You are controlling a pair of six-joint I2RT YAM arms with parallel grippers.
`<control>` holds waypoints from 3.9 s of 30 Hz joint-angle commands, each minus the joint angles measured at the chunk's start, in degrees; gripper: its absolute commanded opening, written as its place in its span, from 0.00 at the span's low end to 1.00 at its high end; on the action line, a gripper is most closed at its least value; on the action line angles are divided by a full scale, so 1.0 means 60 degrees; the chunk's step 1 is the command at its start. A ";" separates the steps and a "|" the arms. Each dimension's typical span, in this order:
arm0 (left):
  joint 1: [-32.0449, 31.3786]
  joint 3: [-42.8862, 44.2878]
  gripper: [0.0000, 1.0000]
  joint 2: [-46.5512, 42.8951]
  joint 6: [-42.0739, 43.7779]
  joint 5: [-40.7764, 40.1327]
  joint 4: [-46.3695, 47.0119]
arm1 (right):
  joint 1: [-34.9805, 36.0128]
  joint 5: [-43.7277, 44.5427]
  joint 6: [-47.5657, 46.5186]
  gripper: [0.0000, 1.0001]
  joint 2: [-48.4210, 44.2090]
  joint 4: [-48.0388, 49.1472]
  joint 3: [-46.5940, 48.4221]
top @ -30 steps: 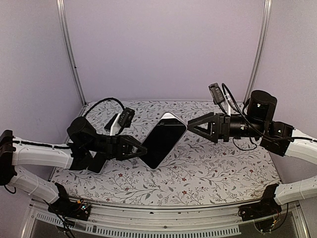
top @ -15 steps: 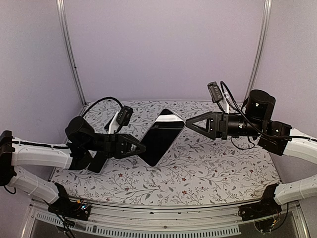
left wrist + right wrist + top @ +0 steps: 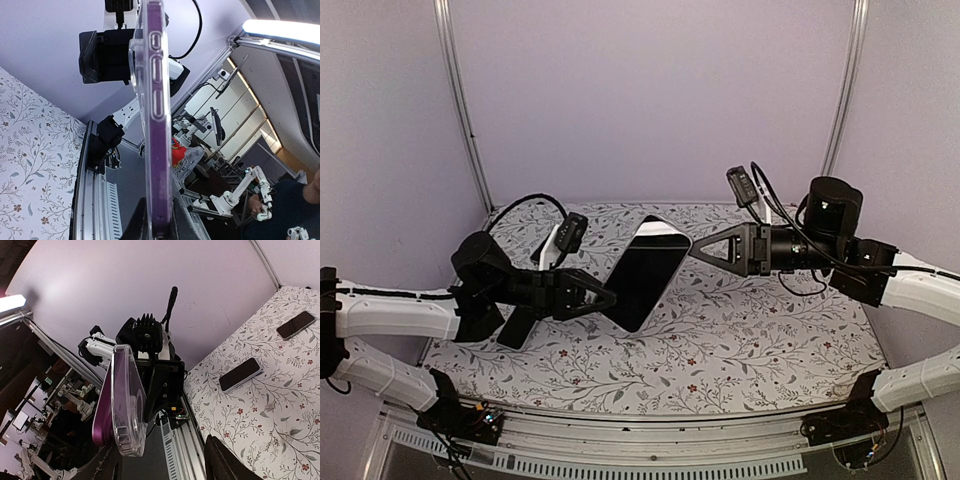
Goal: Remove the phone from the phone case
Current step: Pass from the left arm to the right, then pass from the right arm to the left
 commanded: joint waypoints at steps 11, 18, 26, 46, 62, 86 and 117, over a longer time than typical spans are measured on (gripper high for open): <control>-0.0647 0.1275 0.00 0.0673 0.0809 0.0161 0.0107 | 0.0735 0.0607 0.0429 0.52 0.1593 -0.0446 0.0071; -0.0593 0.1297 0.00 0.0572 0.1066 -0.0114 -0.0317 | 0.0804 0.1870 0.0411 0.42 0.1735 -0.1512 0.0202; -0.0340 0.1203 0.00 0.0223 0.1329 -0.0243 -0.0675 | 0.0829 0.1976 0.0256 0.36 0.1559 -0.1658 -0.0055; 0.0178 0.1612 0.00 0.0642 0.1580 0.0142 -0.1844 | 0.1268 0.0906 0.0296 0.32 0.2250 -0.0449 0.0078; 0.0388 0.1552 0.15 0.0874 0.1913 -0.2404 -0.4410 | 0.0799 0.2141 0.1489 0.00 0.2452 0.0284 -0.0575; 0.0370 0.2014 0.61 0.1696 0.2260 -0.5073 -0.6303 | 0.0086 0.3589 0.1061 0.00 0.3286 -0.1147 -0.0351; -0.0767 0.3558 0.76 0.4509 0.0460 -0.8055 -0.7308 | 0.1200 0.6427 0.0446 0.00 0.5549 -0.4865 0.2751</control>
